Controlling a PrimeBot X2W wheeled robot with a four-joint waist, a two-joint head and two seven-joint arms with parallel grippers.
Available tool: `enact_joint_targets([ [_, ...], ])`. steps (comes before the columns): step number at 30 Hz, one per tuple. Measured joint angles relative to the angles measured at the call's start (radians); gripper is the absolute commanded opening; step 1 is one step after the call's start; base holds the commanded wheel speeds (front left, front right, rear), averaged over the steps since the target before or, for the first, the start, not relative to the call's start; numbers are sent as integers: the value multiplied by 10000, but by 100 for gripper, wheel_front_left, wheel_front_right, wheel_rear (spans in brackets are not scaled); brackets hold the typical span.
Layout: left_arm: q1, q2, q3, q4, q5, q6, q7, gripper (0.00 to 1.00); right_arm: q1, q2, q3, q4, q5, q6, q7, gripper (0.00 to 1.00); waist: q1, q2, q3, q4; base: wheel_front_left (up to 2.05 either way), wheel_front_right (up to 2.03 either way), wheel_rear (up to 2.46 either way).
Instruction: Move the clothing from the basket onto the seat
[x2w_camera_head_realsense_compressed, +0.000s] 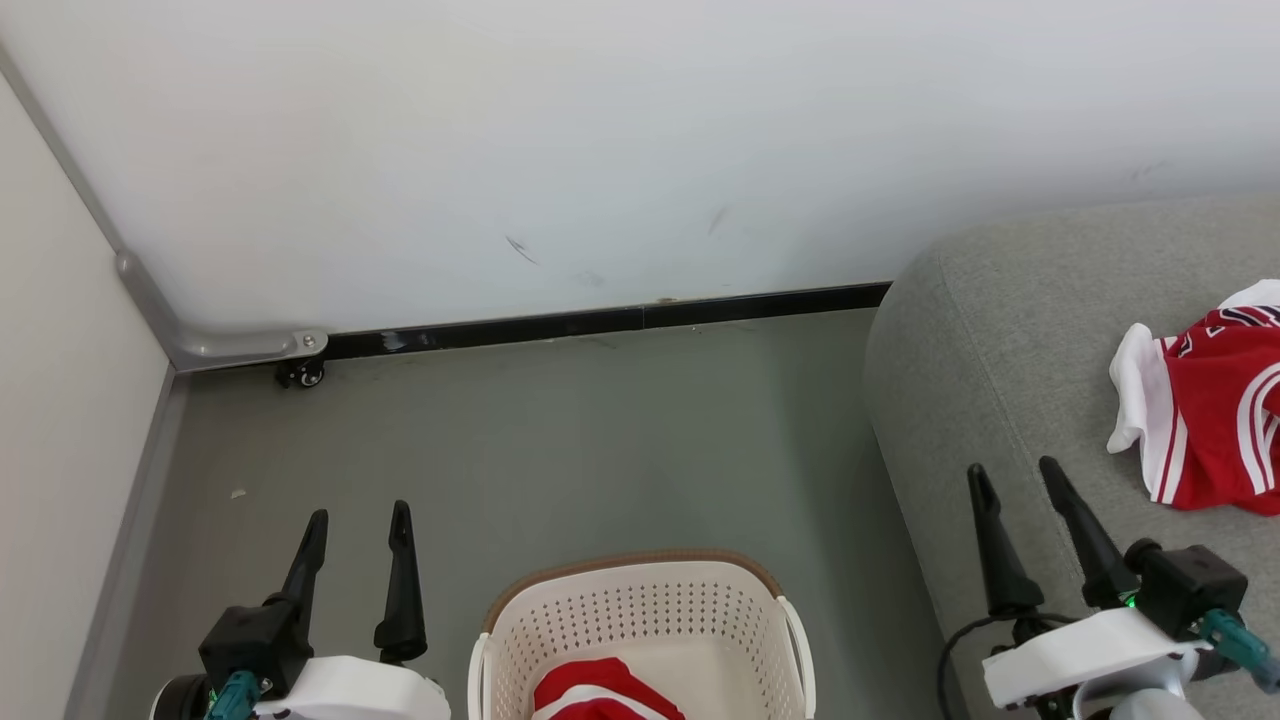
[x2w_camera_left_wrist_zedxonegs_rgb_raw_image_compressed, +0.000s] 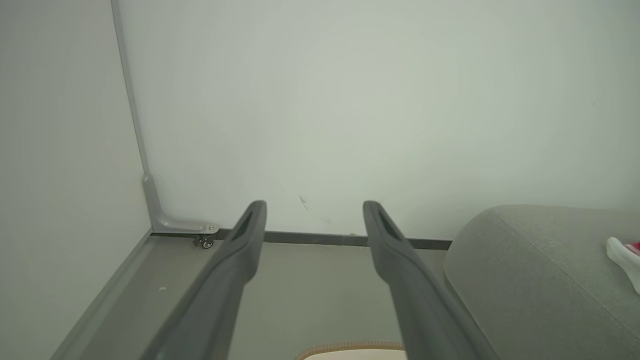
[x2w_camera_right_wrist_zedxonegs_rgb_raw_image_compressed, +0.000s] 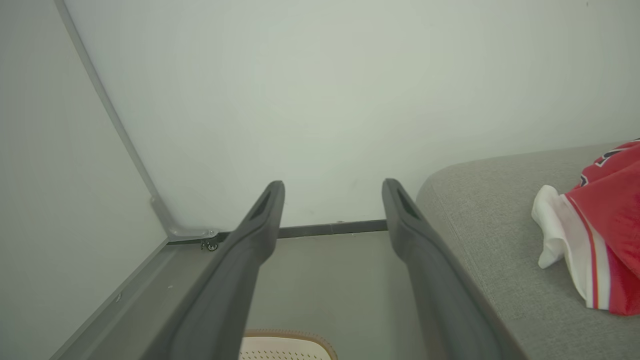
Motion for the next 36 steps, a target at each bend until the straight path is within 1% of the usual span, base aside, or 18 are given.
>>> enact_joint_targets([
  [8,211,-2,63,36,2,2,0,100,621,416,-125,-512,-637,0,21,100,0,0,-226,-41,0,0,0],
  [16,404,2,-12,115,201,2,0,100,1141,667,-309,-849,-890,0,224,100,0,-1,-370,-71,0,0,0],
  [22,407,0,-107,117,334,4,0,100,1267,715,-577,-1170,-1055,0,339,100,0,0,-455,-41,0,0,0],
  [36,593,8,-146,201,374,12,0,100,1729,842,-646,-1812,-1266,0,663,100,0,0,-438,36,0,0,0],
])
